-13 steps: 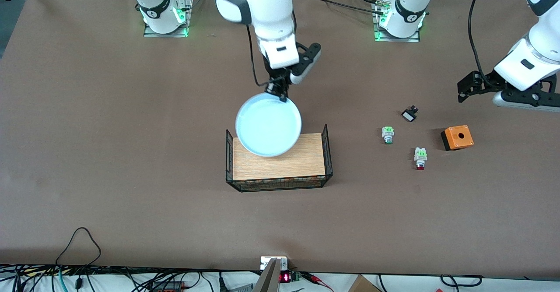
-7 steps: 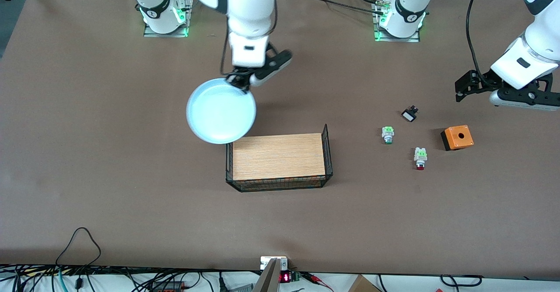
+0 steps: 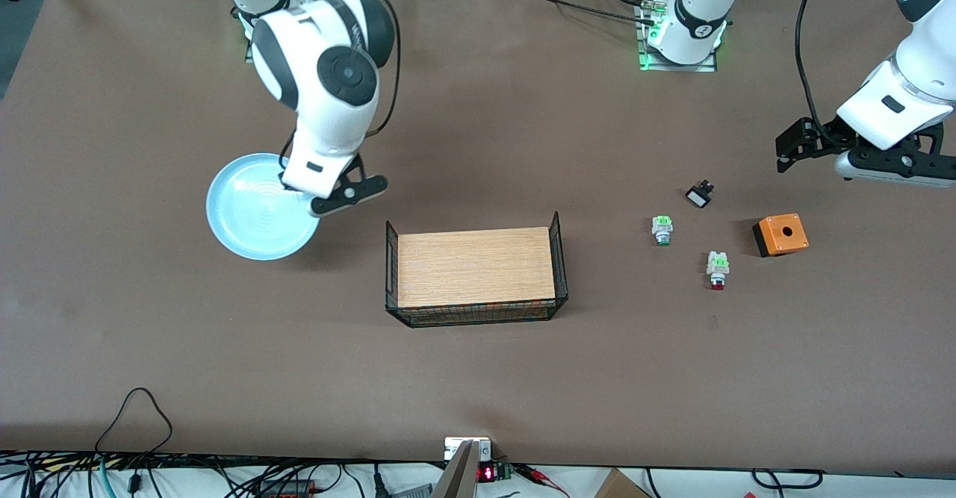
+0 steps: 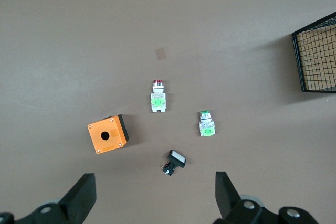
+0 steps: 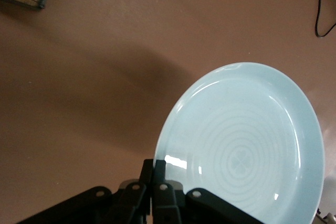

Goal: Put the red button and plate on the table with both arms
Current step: 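Lower the blue plate onto the table beside the basket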

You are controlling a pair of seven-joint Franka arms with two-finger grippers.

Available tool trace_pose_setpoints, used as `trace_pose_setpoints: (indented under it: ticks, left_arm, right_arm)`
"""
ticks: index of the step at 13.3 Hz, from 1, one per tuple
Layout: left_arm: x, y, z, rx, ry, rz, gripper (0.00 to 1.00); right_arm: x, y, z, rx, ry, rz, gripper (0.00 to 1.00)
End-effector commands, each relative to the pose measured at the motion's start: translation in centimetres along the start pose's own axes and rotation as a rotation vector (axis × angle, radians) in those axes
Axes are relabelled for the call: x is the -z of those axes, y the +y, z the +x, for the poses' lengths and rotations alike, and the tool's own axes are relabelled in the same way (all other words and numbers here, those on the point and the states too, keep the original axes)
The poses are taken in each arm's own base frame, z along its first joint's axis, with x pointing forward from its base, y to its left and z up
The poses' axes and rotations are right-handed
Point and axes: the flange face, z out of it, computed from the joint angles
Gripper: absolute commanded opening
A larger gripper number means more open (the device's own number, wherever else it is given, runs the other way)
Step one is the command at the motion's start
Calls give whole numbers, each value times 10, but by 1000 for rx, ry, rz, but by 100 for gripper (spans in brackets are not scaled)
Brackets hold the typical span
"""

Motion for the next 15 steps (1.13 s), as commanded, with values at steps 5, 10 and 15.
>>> trace_pose_setpoints:
  ticks: [5, 10, 15]
  left_arm:
    - [10, 2, 2, -18, 3, -3, 100]
    - [9, 2, 3, -20, 2, -3, 100]
    - [9, 2, 3, -18, 0, -4, 100]
  right_arm:
    - [-122, 13, -20, -249, 20, 53, 0]
    - [-180, 5, -38, -318, 49, 109, 0]
    - [-212, -9, -40, -377, 36, 121, 8]
